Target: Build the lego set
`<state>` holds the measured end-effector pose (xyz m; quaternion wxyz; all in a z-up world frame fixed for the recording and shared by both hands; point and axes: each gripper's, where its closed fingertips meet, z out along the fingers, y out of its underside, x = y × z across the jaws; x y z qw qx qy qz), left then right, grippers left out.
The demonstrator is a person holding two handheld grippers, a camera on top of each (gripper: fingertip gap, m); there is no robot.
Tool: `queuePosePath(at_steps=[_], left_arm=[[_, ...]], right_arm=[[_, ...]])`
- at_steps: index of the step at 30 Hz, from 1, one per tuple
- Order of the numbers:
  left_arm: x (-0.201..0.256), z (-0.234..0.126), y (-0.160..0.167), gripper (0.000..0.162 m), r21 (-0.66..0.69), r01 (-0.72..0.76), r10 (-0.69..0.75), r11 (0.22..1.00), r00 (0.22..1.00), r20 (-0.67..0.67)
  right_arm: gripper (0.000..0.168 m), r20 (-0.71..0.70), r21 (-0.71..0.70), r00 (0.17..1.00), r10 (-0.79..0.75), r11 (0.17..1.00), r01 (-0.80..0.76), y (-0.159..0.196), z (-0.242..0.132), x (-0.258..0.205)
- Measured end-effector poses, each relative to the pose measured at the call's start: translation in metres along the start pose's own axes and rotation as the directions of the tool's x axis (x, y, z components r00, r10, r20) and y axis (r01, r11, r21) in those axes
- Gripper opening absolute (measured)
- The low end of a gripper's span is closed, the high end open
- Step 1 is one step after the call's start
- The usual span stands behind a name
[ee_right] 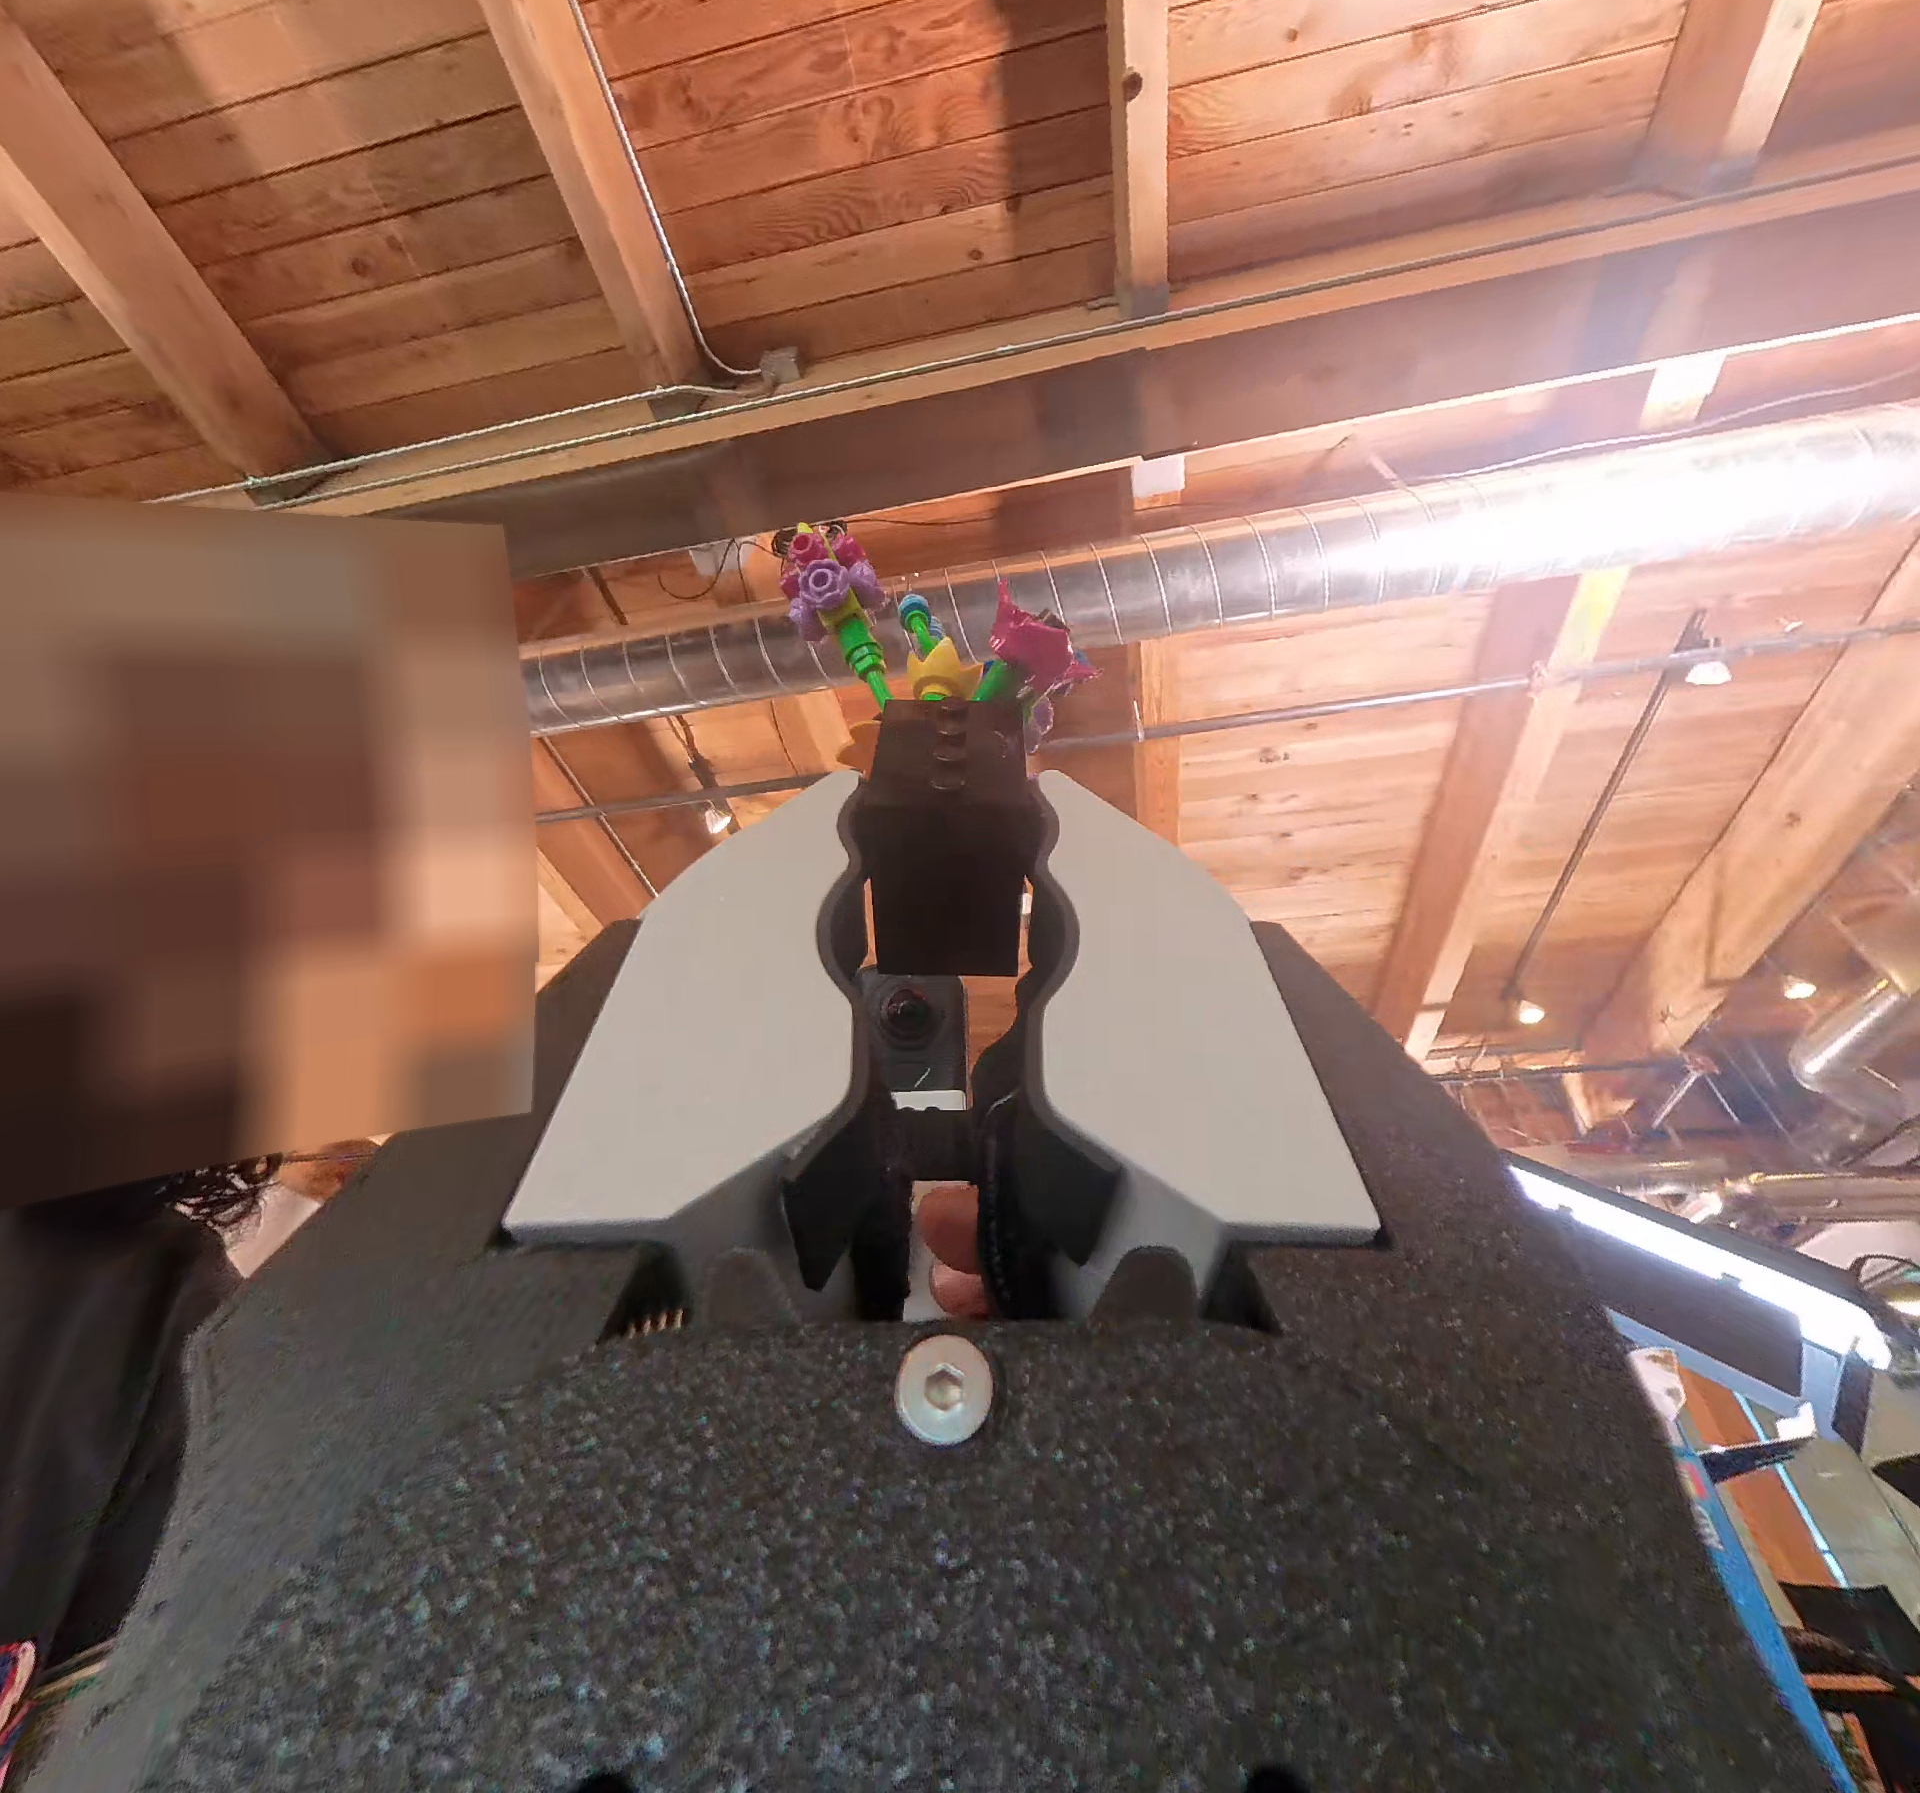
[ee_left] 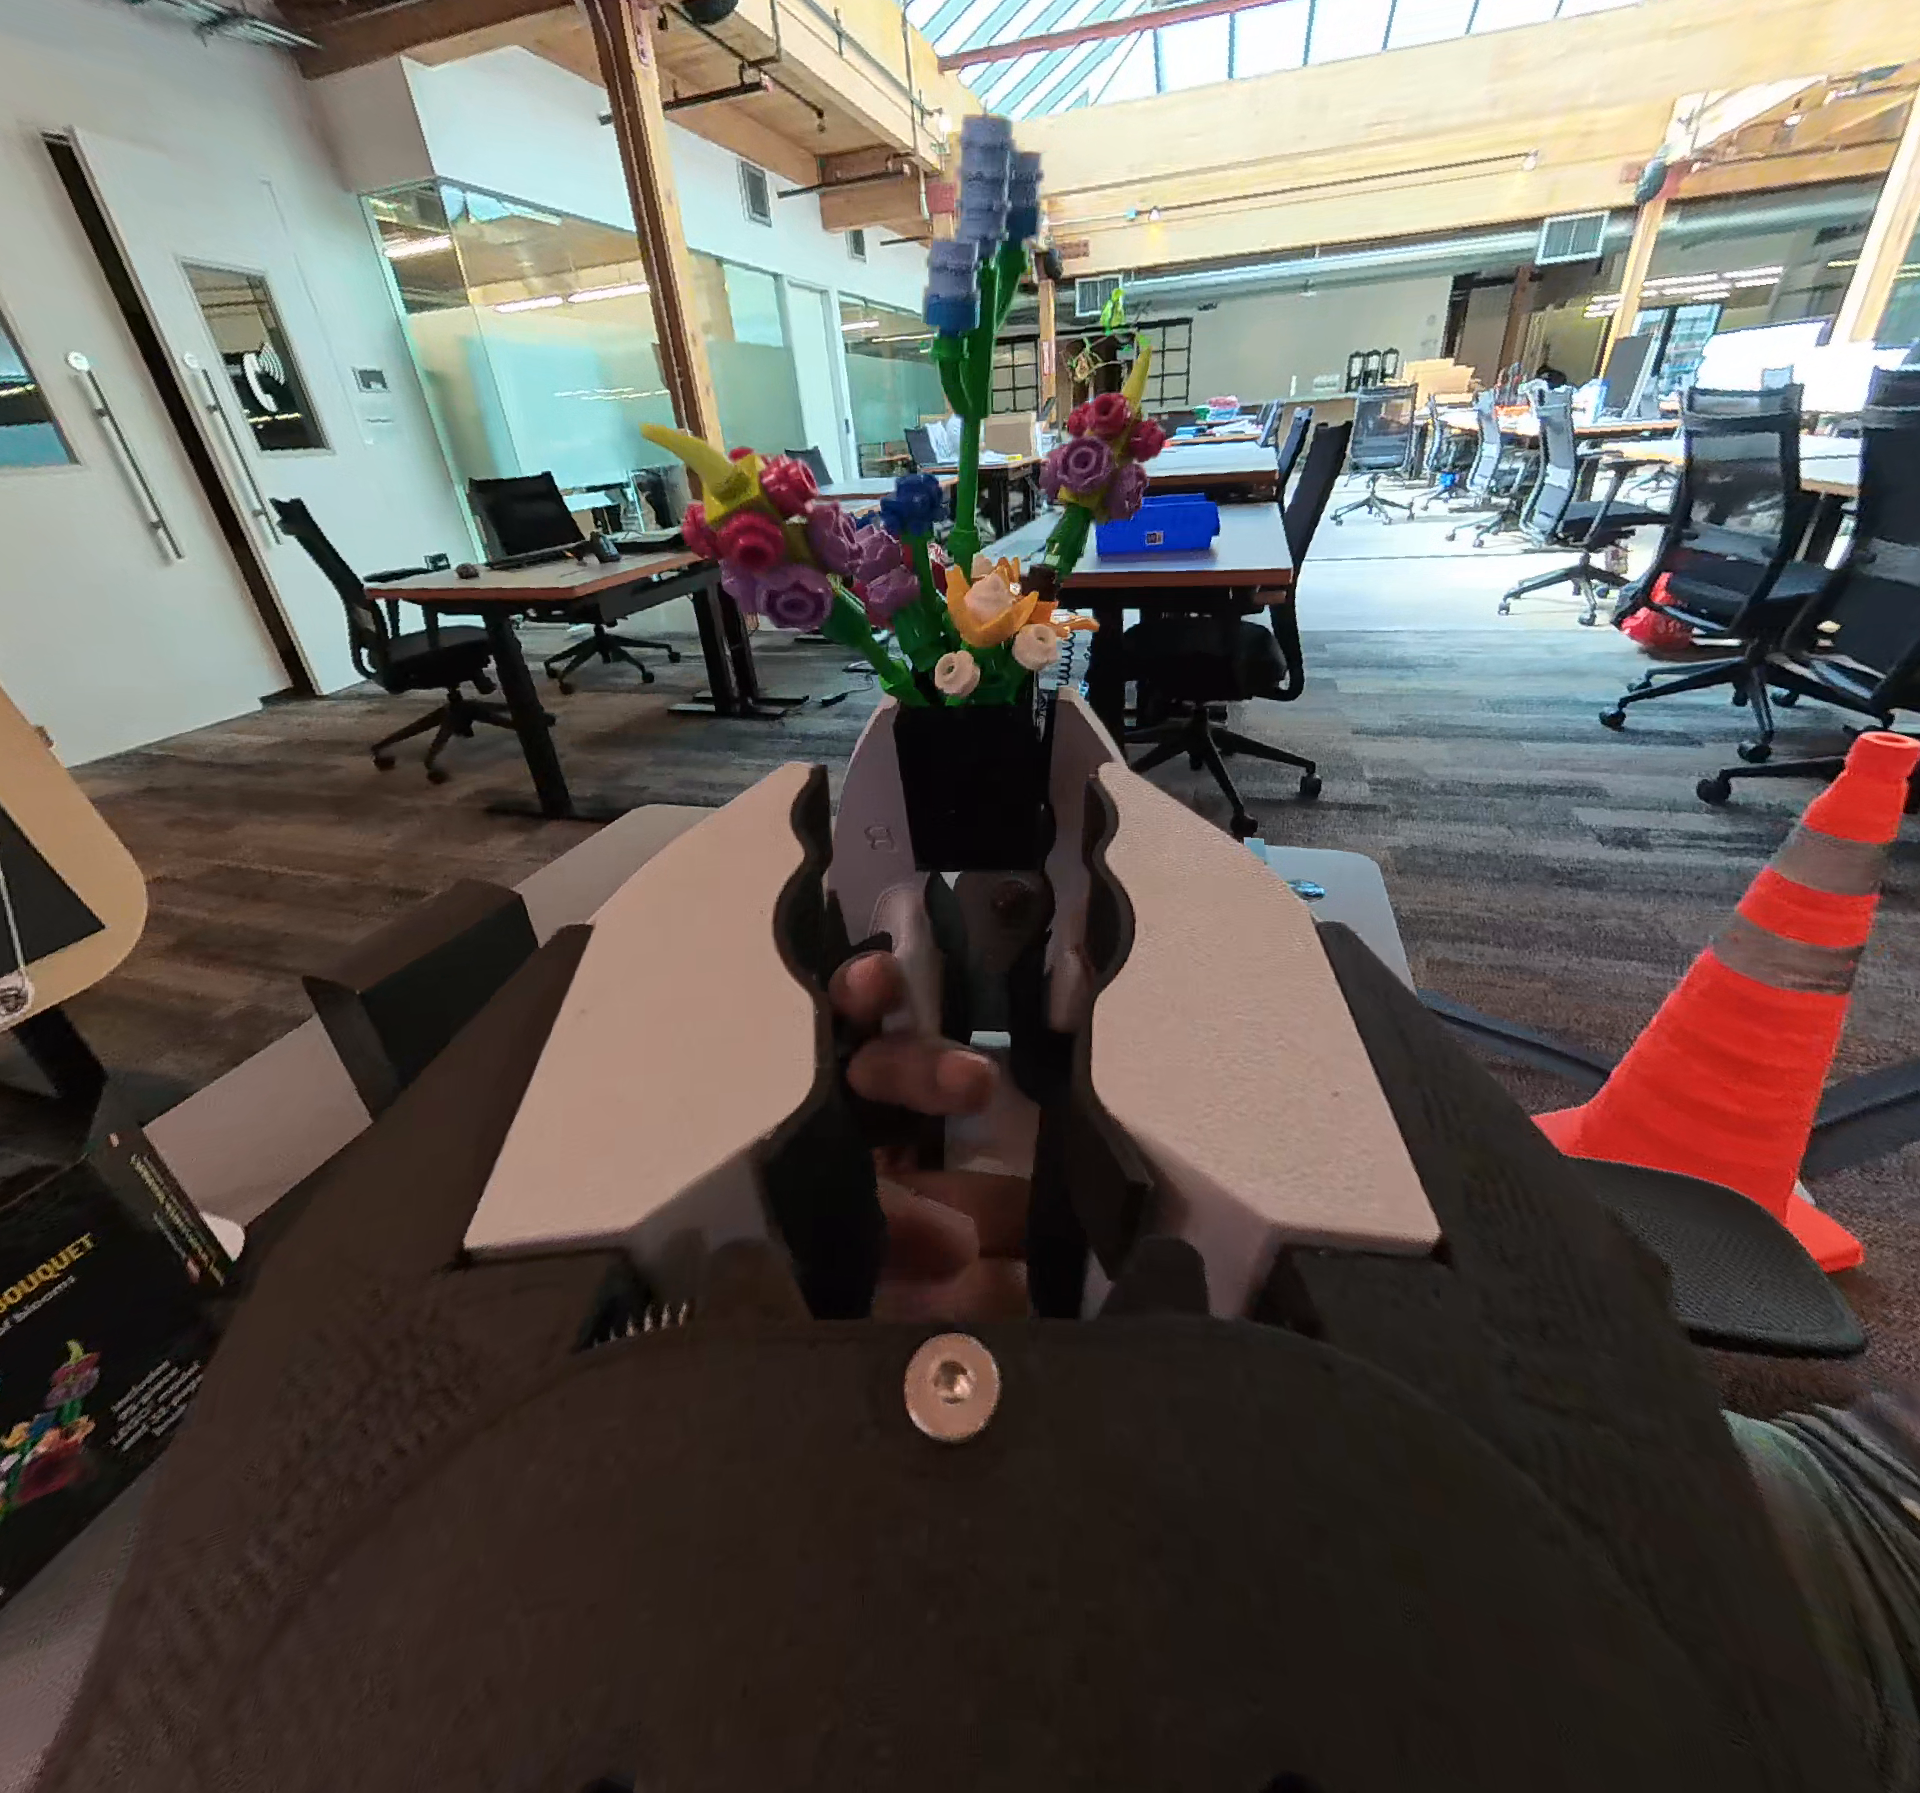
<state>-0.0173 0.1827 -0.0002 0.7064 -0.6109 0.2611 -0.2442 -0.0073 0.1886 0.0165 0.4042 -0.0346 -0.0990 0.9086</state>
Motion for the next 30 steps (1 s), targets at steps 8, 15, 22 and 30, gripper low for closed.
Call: queuePosePath(at_steps=[8, 15, 22, 30], left_arm=[[0.001, -0.006, 0.002, 0.026, 0.035, 0.036, -0.035, 0.999, 0.998, -0.055], [0.002, -0.022, 0.001, 0.026, 0.052, 0.059, -0.053, 0.997, 0.992, -0.113], [0.000, -0.071, 0.001, 0.026, 0.037, 0.049, -0.040, 0.998, 0.974, -0.223], [0.013, -0.102, 0.039, 0.026, 0.003, 0.028, -0.026, 1.000, 0.955, -0.295]], right_arm=[[0.026, 0.002, -0.052, 1.000, 0.023, 0.998, -0.022, 0.020, 0.004, 0.001], [0.027, -0.003, -0.151, 1.000, -0.012, 0.988, 0.011, 0.038, 0.005, 0.000], [0.080, -0.189, -0.582, 0.956, -0.225, 0.810, 0.075, 0.068, -0.017, -0.001], [0.107, -0.104, -0.975, 0.895, -0.434, 0.221, -0.007, 0.068, -0.068, -0.018]])
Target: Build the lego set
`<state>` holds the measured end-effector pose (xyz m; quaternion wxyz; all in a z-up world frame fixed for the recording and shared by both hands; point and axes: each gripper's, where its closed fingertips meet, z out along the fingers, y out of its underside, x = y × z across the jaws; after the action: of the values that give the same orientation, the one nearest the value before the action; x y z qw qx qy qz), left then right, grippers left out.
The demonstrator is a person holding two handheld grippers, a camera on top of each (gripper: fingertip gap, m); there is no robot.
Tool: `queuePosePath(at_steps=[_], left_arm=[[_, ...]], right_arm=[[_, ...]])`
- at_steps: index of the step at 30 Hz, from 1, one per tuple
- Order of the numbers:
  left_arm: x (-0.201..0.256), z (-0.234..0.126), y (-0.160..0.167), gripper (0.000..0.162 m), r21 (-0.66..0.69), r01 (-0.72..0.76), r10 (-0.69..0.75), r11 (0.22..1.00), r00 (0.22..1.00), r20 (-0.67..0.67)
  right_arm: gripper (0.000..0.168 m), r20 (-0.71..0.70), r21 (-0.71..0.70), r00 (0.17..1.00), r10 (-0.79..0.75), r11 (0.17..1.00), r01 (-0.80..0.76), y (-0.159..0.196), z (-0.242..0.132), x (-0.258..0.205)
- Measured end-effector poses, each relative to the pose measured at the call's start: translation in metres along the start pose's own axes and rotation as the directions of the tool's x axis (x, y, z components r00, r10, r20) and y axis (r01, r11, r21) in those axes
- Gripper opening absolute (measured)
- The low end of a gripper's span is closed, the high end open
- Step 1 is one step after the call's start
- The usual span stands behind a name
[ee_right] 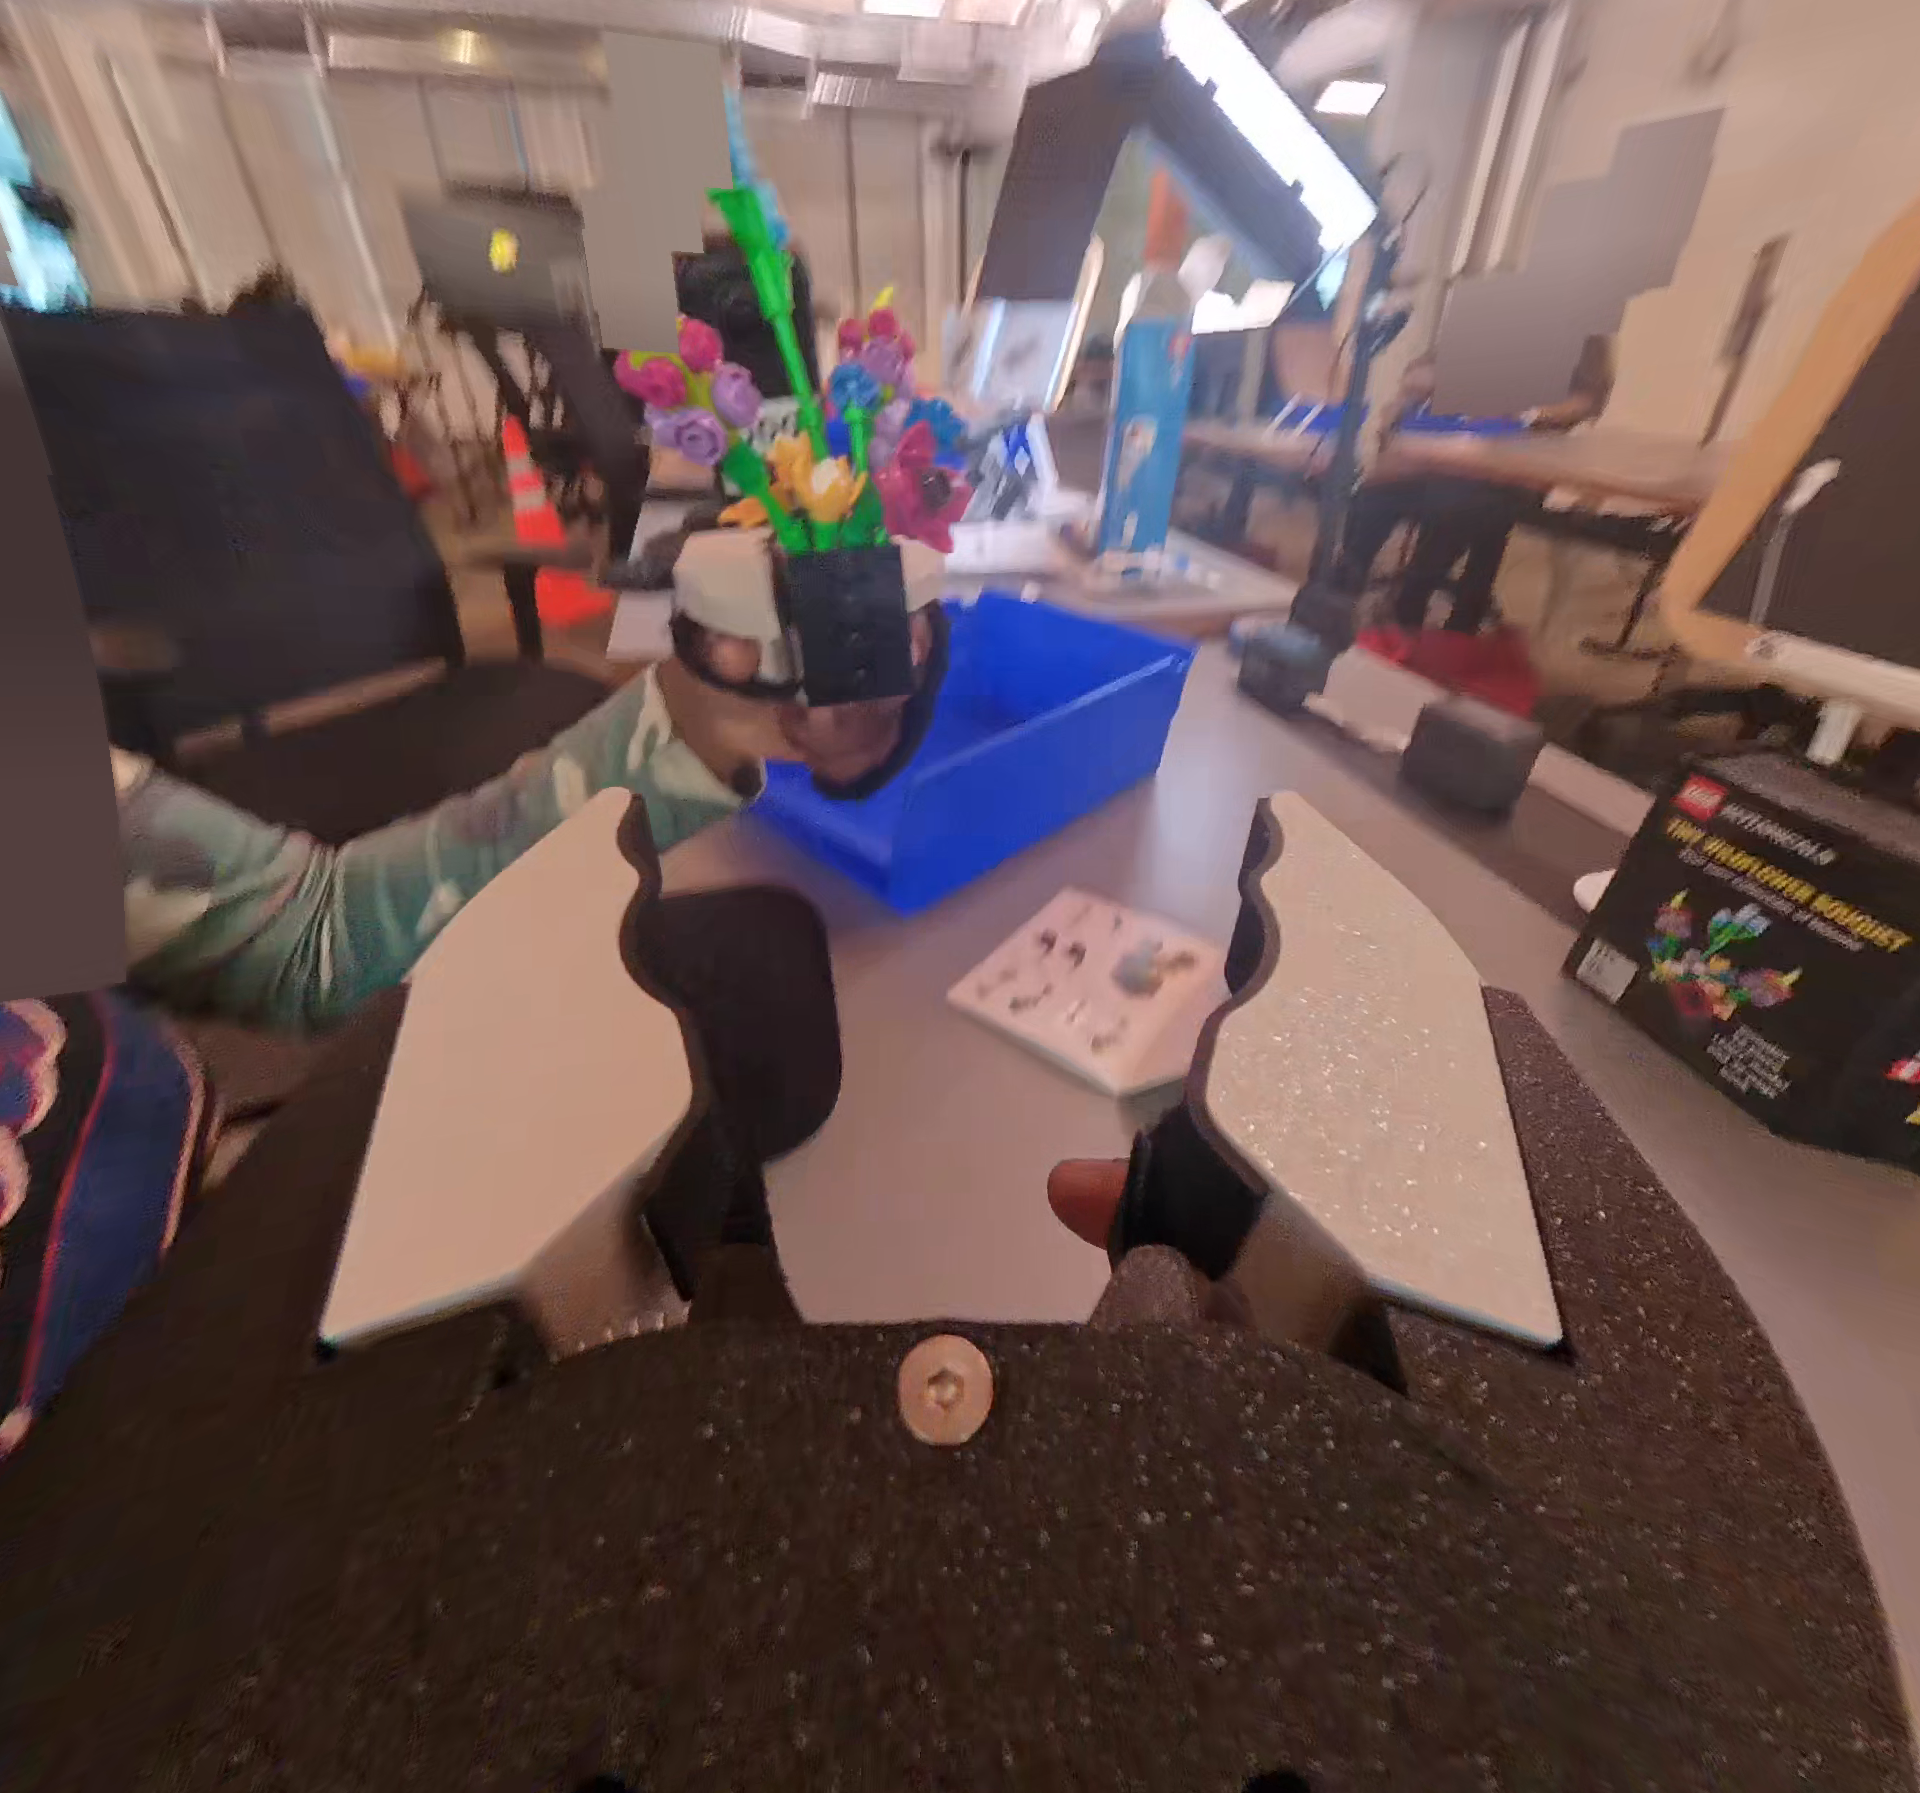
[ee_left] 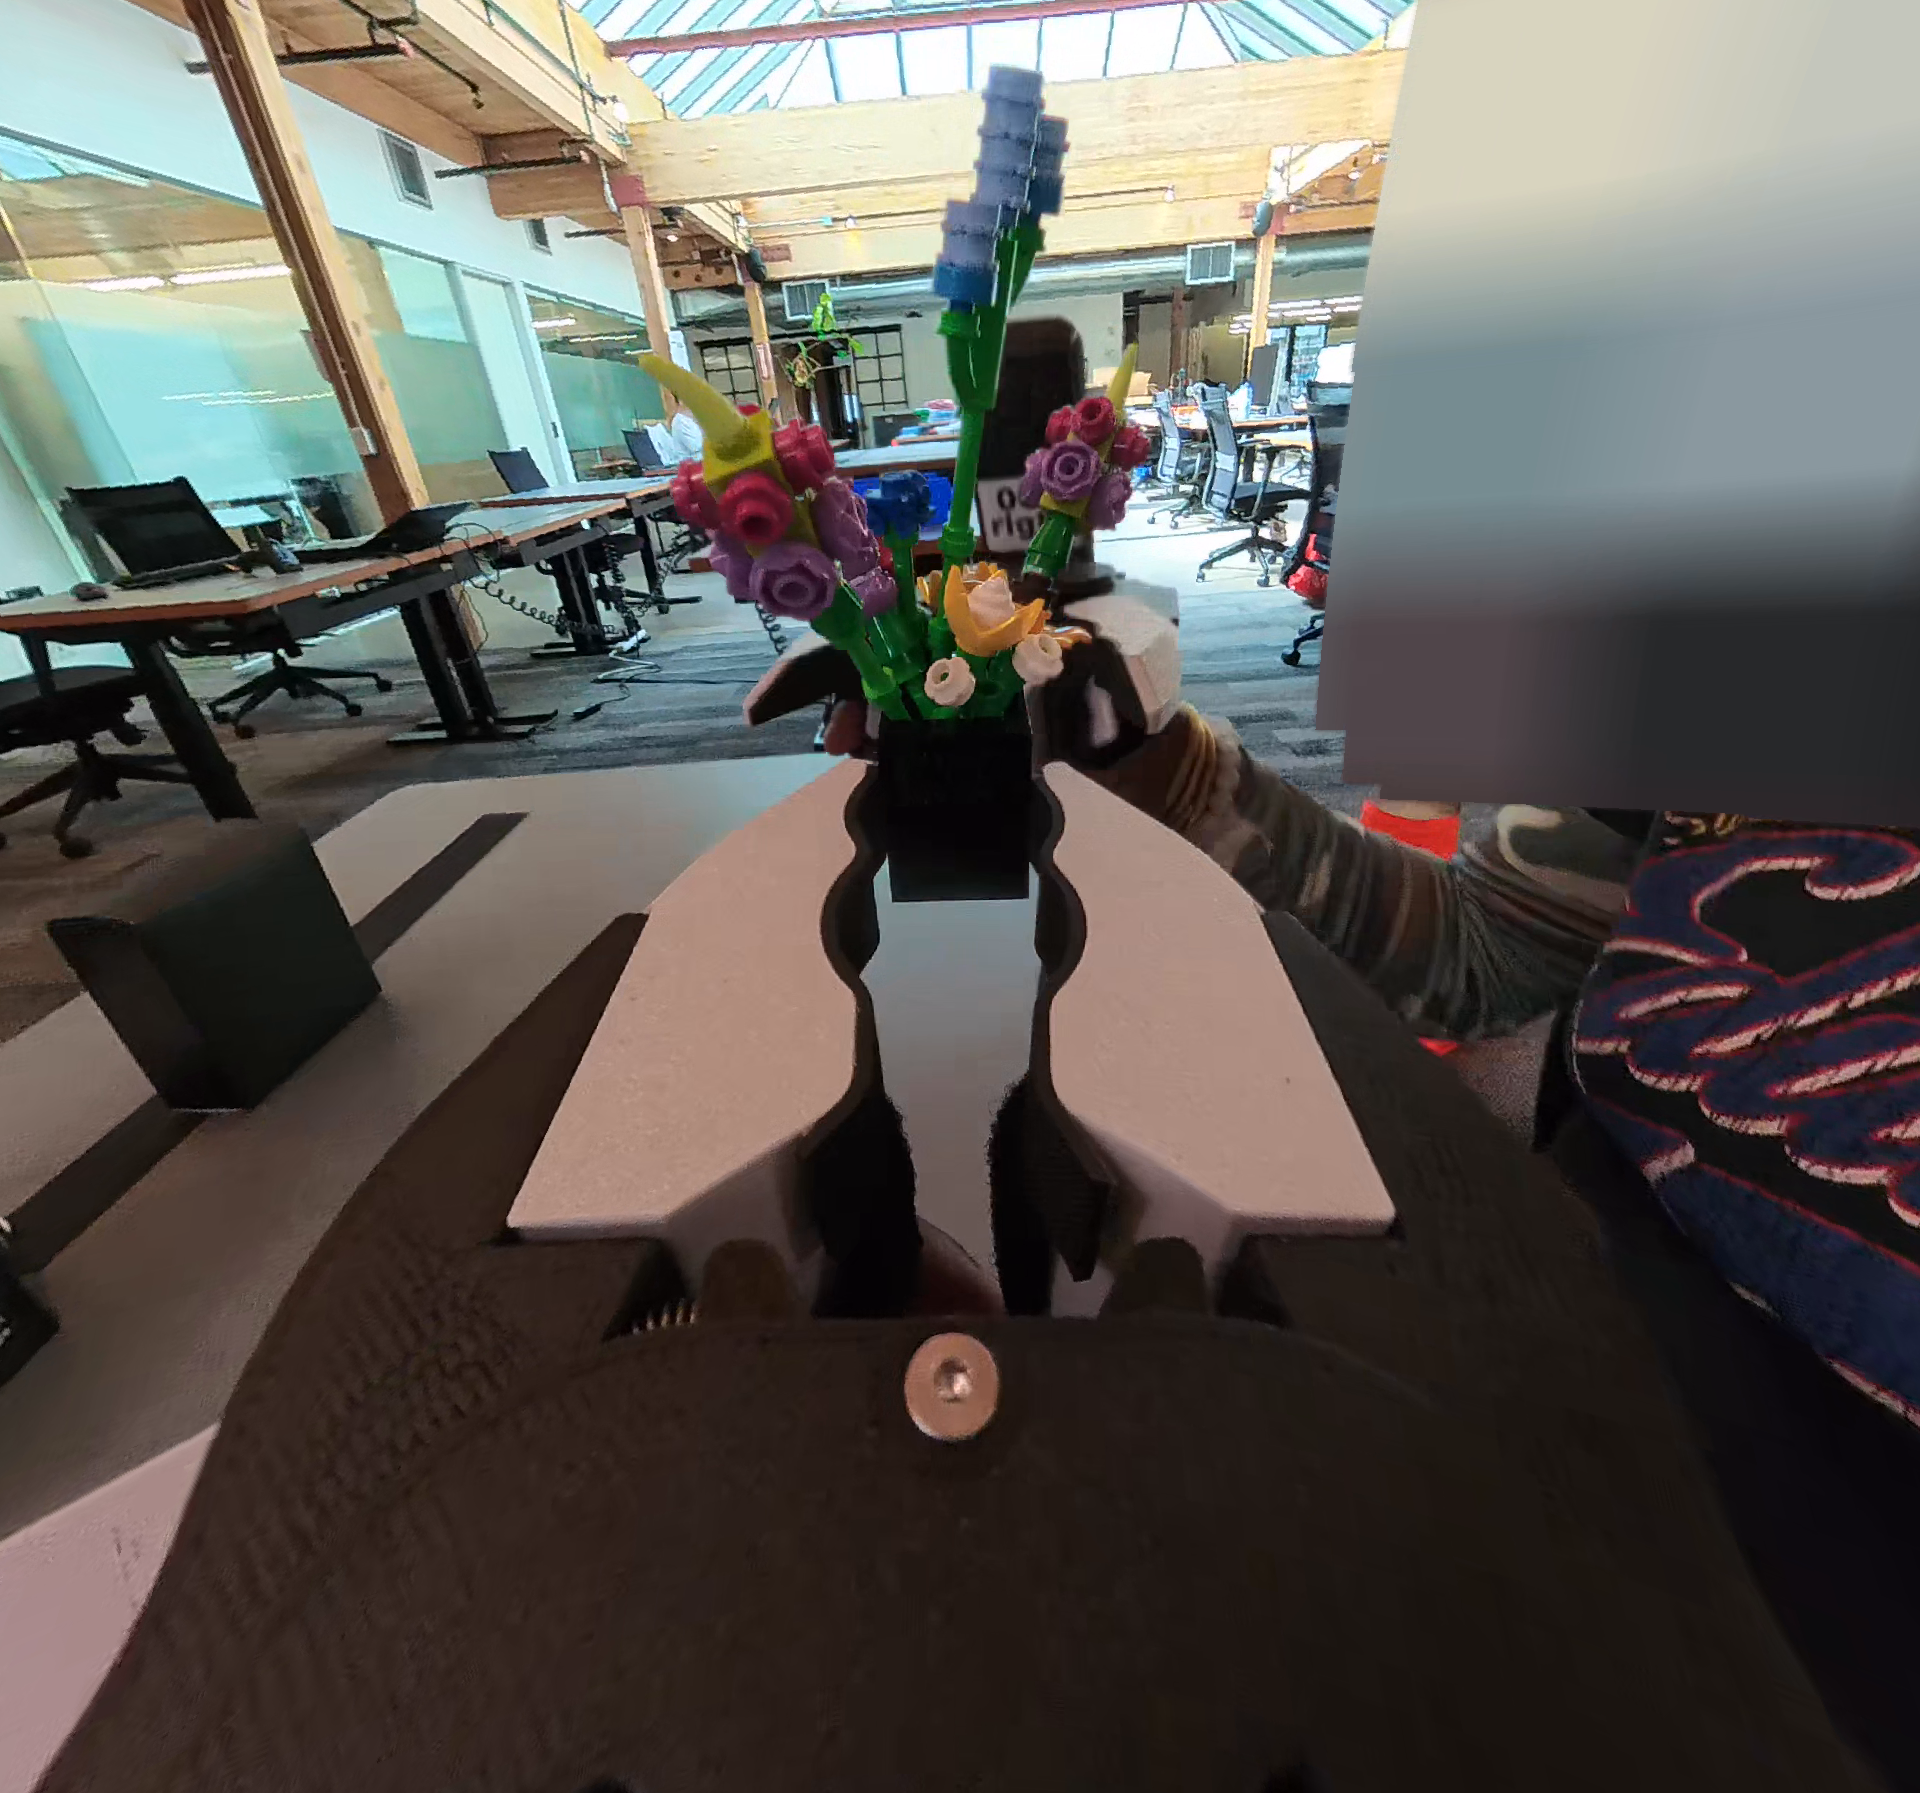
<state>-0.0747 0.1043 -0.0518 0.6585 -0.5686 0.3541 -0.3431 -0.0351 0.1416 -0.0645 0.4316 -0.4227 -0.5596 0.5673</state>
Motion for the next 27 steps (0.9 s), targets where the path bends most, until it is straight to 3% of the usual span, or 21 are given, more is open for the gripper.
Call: queuePosePath(at_steps=[4, 10, 13, 21, 27], left_arm=[[0.012, -0.001, 0.020, 0.026, 0.005, 0.016, -0.015, 1.000, 0.999, -0.028], [0.019, 0.002, 0.055, 0.025, -0.071, 0.107, -0.109, 0.992, 0.994, -0.029], [0.015, 0.002, 0.063, 0.025, -0.088, 0.123, -0.120, 0.989, 0.992, 0.033], [-0.008, 0.002, 0.076, 0.026, -0.104, 0.079, -0.030, 0.991, 0.913, 0.408], [-0.003, 0.009, 0.079, 0.026, -0.101, 0.084, -0.025, 0.991, 0.875, 0.483]], right_arm=[[0.107, 0.104, -0.114, 0.995, 0.012, 0.994, 0.000, 0.017, -0.002, -0.016], [0.103, 0.144, -0.113, 0.989, 0.030, 0.994, -0.014, 0.027, 0.001, -0.034], [0.104, 0.069, -0.127, 0.998, -0.003, 0.992, 0.012, 0.035, 0.005, -0.032], [0.102, -0.258, -0.072, 0.965, -0.045, 0.997, 0.027, 0.033, 0.007, -0.015], [0.101, -0.409, -0.068, 0.909, -0.073, 0.996, 0.049, 0.035, 0.006, -0.017]])
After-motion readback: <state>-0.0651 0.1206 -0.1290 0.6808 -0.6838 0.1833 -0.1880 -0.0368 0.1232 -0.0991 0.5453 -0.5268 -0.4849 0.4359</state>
